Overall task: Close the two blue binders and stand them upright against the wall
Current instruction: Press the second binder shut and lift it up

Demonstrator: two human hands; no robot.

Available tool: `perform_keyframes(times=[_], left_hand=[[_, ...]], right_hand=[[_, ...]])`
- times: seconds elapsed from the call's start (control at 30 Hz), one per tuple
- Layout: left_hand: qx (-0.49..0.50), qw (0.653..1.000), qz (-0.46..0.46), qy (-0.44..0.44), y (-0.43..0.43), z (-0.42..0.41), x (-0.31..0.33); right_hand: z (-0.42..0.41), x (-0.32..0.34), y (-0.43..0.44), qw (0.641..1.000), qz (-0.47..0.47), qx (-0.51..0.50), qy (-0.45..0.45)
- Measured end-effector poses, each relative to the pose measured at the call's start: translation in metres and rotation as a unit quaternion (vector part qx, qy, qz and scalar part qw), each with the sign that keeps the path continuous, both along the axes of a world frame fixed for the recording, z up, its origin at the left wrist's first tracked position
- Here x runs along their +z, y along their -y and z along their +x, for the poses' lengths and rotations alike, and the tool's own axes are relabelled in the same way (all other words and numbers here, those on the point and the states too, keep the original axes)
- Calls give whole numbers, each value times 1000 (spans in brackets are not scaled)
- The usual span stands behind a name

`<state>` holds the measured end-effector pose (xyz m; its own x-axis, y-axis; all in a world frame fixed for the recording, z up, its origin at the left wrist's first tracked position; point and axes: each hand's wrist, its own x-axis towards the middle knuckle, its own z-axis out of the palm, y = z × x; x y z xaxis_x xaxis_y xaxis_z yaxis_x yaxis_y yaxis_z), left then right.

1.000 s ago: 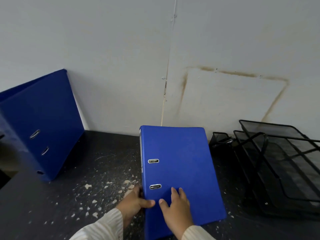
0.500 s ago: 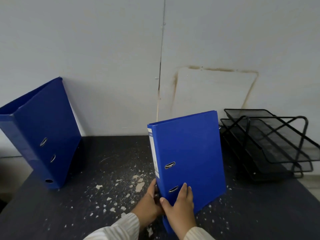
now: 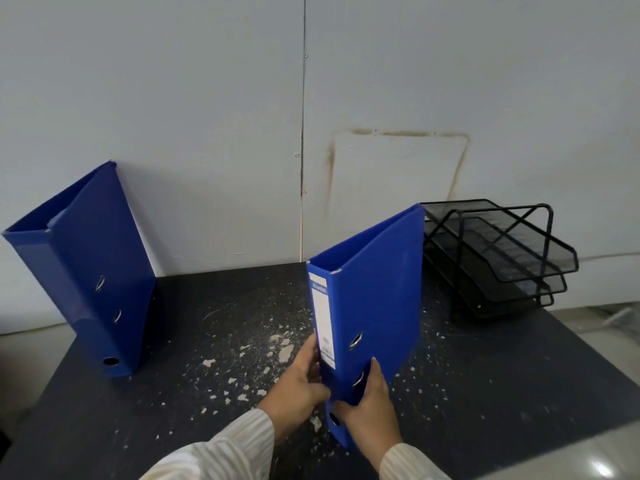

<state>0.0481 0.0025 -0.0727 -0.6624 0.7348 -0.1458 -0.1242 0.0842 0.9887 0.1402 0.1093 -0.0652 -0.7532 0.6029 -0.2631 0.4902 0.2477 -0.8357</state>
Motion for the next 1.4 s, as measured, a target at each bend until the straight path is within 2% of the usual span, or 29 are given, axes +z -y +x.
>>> perform_keyframes(times=[0.23, 0.37, 0.6, 0.87, 1.2, 1.4], left_hand=[[-9, 1000, -11, -24, -1, 8, 24], [-18, 999, -31, -28, -4, 14, 29], [-61, 996, -65, 24, -15, 18, 34], [-38, 995, -77, 52, -16, 21, 29], [-43, 996, -15, 72, -11, 32, 22], [6, 996, 5, 87, 1, 27, 19]], right_hand=[[17, 3, -4, 1000, -9, 6, 18], [20, 8, 1, 999, -40, -12, -3], [21, 17, 5, 995, -76, -31, -52], [20, 17, 4, 999, -33, -15, -30], [21, 18, 6, 999, 26, 1, -25], [12, 23, 10, 997, 39, 45, -39]])
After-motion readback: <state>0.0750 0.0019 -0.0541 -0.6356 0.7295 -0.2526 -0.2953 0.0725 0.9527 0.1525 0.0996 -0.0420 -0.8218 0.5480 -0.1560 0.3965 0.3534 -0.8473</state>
